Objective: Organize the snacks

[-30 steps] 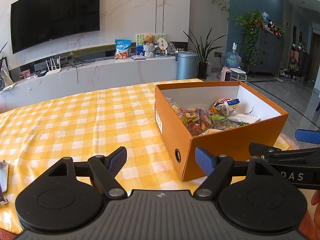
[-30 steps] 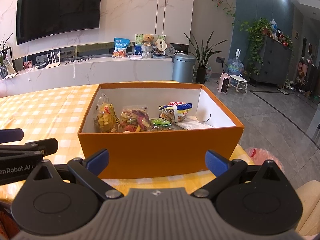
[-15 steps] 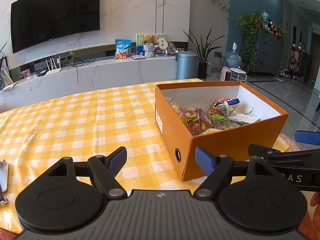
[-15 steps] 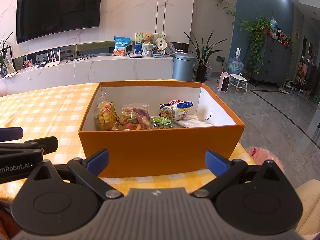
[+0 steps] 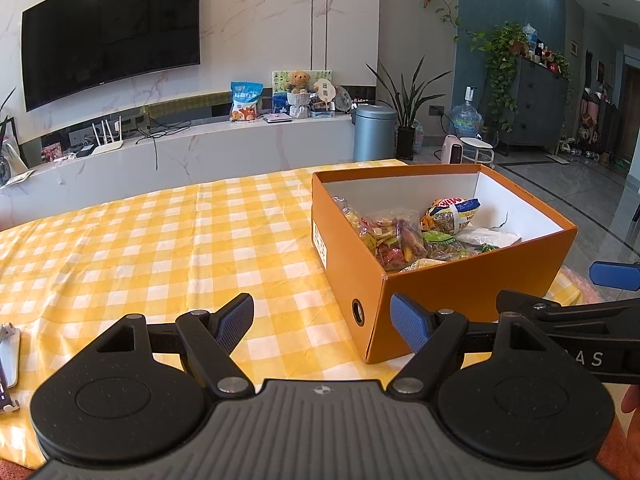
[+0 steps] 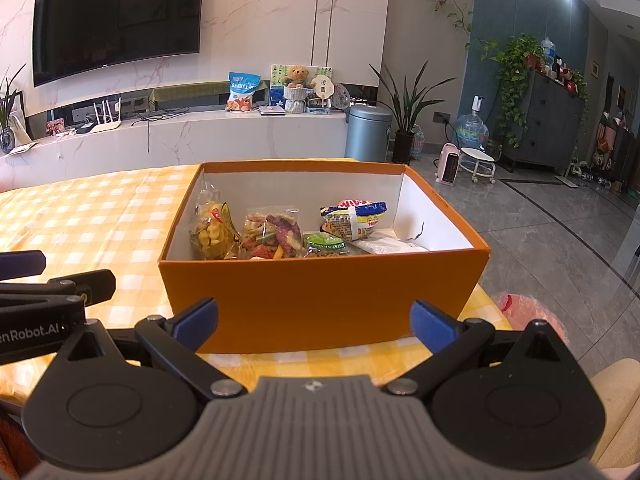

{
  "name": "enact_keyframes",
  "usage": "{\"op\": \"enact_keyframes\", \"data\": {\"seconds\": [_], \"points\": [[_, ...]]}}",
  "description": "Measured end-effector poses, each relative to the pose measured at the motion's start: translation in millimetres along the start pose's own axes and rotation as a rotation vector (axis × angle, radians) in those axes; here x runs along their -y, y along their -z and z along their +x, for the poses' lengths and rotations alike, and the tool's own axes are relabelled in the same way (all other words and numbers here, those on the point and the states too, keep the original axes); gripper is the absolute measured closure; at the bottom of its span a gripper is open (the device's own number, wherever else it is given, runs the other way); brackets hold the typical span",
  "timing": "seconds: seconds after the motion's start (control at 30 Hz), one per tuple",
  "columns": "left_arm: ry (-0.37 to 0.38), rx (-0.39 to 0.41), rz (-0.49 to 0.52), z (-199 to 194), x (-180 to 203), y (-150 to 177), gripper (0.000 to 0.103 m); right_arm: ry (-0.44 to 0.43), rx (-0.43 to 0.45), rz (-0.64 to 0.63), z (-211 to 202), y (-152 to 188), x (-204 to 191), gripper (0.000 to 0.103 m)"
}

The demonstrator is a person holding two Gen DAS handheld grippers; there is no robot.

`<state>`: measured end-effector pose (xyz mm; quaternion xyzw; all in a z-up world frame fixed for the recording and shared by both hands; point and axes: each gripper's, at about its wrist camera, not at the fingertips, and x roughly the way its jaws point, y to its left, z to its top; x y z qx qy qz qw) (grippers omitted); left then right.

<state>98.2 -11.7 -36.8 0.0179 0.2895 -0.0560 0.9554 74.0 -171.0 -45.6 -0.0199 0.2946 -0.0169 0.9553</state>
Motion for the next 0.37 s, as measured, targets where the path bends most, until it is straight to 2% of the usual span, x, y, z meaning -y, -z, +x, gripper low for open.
{"op": "enact_keyframes", "data": {"seconds": [0.37], "points": [[0.003, -0.002, -0.004, -0.4, 0.5, -0.4, 0.012, -0.002, -0.009, 0.002, 0.9, 3.5, 0.3, 0.003]]}}
